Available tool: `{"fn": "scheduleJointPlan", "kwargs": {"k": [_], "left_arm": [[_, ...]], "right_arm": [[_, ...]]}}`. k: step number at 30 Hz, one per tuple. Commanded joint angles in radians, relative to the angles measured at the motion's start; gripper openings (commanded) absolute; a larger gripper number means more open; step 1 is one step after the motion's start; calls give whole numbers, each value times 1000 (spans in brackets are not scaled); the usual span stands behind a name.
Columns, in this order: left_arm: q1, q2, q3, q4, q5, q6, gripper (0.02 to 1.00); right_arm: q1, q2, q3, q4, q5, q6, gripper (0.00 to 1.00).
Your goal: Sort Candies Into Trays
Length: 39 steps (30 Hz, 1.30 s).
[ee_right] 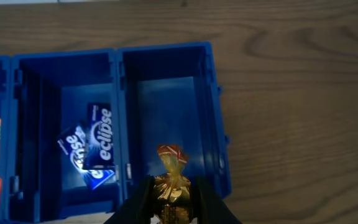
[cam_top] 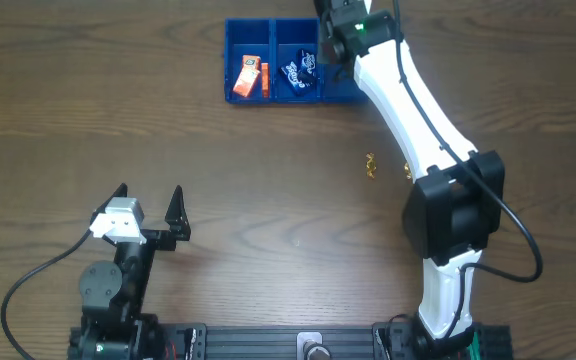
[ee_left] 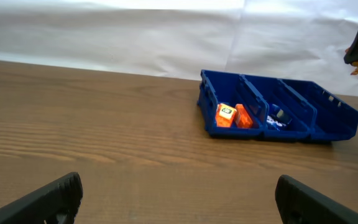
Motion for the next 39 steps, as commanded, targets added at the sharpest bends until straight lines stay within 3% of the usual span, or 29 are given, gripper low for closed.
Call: {"fn": "scheduleJointPlan", "kwargs": {"k": [1,3,8,11,19,22,28,34,39], "left_arm": [[2,-4,-18,-36,18,-10,998],[2,-4,-18,-36,18,-10,998],[2,-4,-18,-36,18,-10,998],[2,-3,-18,-36,18,-10,998],[2,-4,-18,-36,18,-10,996],[2,-3,-18,-36,18,-10,998],[2,-3,-18,-36,18,-10,996],[2,-3,-18,-36,18,-10,996],[2,-4,-18,-36,18,-10,998]], "right_arm": [[-11,-6,10,21,3,-16,119],[-11,-6,10,27,3,-16,163],[-11,-6,10,61,3,-16,498],[-11,-6,10,75,3,-16,586],[-11,-117,-45,-31,-6,-16,592],[-11,-253,-206,-27,-21,-17,595],[-35,-498,-628,54,-143,-16,592],[-55,-492,-873,158,-178,-8,619],[-68,-407,-935,196,-223,-5,597]]}}
